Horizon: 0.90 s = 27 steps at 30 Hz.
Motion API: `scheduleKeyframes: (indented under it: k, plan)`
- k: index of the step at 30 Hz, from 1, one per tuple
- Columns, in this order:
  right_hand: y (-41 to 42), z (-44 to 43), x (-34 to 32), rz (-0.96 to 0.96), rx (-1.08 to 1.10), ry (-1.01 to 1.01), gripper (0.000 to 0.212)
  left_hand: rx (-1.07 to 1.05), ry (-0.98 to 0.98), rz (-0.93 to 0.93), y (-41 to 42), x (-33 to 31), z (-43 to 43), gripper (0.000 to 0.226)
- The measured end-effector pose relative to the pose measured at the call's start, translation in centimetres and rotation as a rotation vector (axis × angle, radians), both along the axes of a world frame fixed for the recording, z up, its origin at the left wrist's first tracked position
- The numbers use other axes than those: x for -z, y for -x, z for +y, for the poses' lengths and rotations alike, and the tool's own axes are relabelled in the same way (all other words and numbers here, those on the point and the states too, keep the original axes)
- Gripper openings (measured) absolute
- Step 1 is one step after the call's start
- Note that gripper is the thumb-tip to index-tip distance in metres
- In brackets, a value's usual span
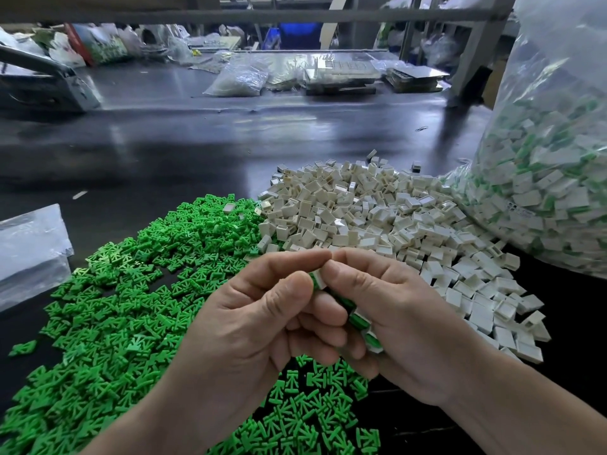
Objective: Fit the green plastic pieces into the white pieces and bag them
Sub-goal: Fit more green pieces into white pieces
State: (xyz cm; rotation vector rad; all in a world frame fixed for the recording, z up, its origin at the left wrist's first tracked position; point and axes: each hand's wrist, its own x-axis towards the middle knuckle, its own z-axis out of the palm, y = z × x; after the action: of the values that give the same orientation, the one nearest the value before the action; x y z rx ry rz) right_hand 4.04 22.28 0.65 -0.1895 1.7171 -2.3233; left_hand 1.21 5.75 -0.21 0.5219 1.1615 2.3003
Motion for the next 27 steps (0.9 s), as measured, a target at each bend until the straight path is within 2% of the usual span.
scheduleKeyframes:
  k: [10, 16, 27]
  plan:
    - [-0.1, -0.2, -0.2, -0.023, -0.012, 0.015, 0.035, 0.110, -0.085, -0.059, 0.5, 0.1, -0.2, 0.036]
    - [-0.2, -0.2, -0.6, 0.000, 0.012, 0.039, 0.020, 0.025, -0.084, 0.030, 0.0, 0.7, 0.5, 0.037]
    - [-0.5, -1.0, -0.3, 0.037, 0.064, 0.069, 0.026, -0.139, 0.062, 0.252, 0.1, 1.3, 0.5, 0.037]
